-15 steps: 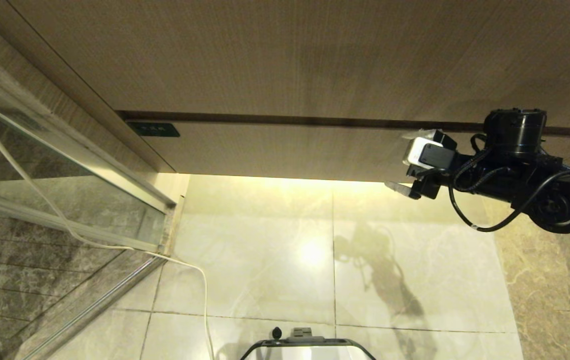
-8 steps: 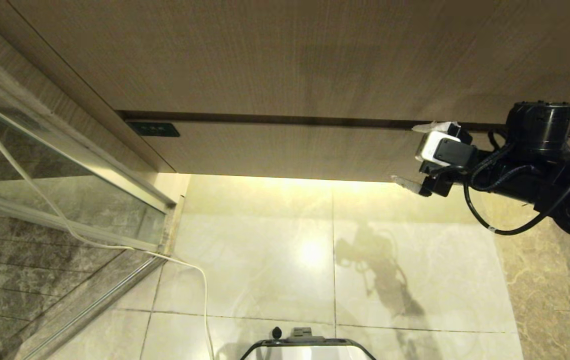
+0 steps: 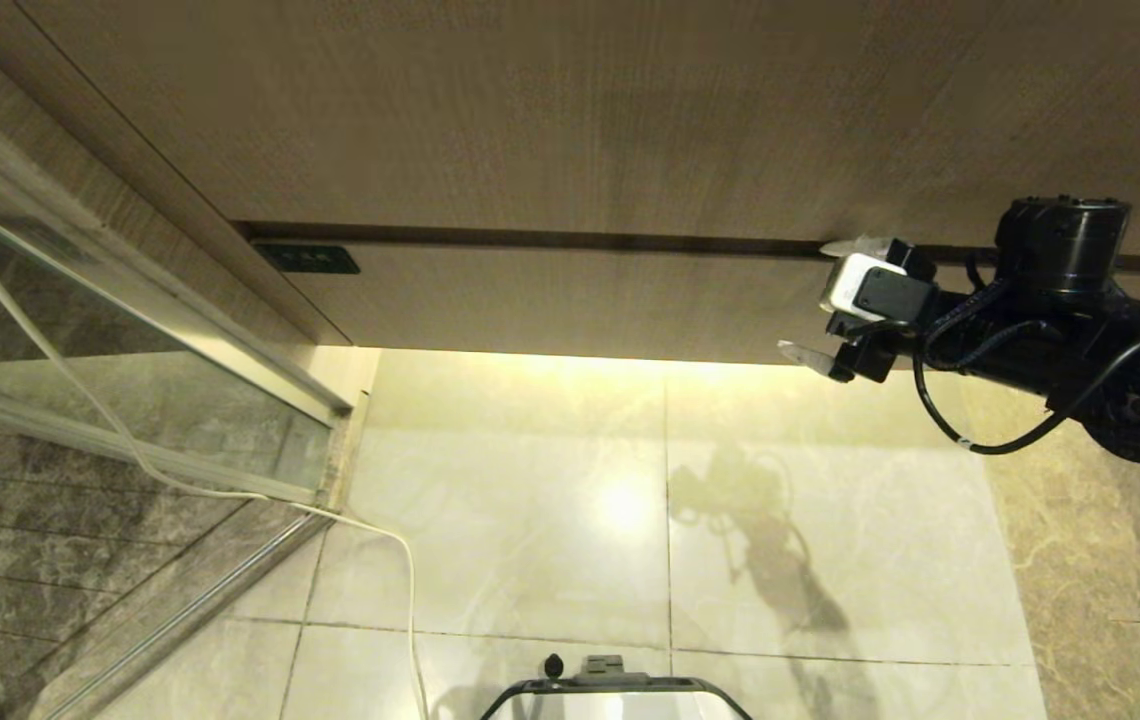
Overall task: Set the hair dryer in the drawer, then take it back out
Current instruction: Pull open the drawer
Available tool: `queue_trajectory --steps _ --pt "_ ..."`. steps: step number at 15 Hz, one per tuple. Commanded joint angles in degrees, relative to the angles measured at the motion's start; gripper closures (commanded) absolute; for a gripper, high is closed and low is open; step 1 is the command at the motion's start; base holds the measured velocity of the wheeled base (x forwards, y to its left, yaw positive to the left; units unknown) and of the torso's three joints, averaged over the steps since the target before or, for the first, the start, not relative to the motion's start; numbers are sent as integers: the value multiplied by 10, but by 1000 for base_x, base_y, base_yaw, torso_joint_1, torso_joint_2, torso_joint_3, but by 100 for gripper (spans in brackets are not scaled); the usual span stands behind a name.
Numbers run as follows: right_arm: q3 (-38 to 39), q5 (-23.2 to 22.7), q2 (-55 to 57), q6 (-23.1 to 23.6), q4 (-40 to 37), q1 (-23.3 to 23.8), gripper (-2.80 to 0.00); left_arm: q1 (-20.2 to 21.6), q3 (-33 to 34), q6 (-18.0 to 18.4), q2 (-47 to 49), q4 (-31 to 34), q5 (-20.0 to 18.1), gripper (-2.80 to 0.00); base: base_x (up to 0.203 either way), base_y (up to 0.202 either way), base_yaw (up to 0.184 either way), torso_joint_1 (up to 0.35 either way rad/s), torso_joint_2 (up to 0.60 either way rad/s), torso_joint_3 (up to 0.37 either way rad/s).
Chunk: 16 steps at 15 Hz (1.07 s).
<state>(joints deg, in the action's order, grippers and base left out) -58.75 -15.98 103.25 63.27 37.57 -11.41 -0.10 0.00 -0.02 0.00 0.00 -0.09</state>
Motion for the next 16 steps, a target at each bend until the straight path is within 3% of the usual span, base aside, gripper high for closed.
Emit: queue_trajectory --steps 1,10,13,16 --pt "-13 -1 17 -1 3 0 -280 0 1 0 0 0 0 0 0 0 0 0 0 0" --pt "-25 21 64 -6 -3 12 -280 0 1 -1 0 0 0 0 0 0 0 0 0 0" --pt "-13 44 56 -30 -16 19 -280 0 0 0 0 0 0 0 0 0 0 0 0 0" --pt "-5 84 42 -67 -80 19 -280 0 1 0 0 0 0 0 0 0 0 0 0 0"
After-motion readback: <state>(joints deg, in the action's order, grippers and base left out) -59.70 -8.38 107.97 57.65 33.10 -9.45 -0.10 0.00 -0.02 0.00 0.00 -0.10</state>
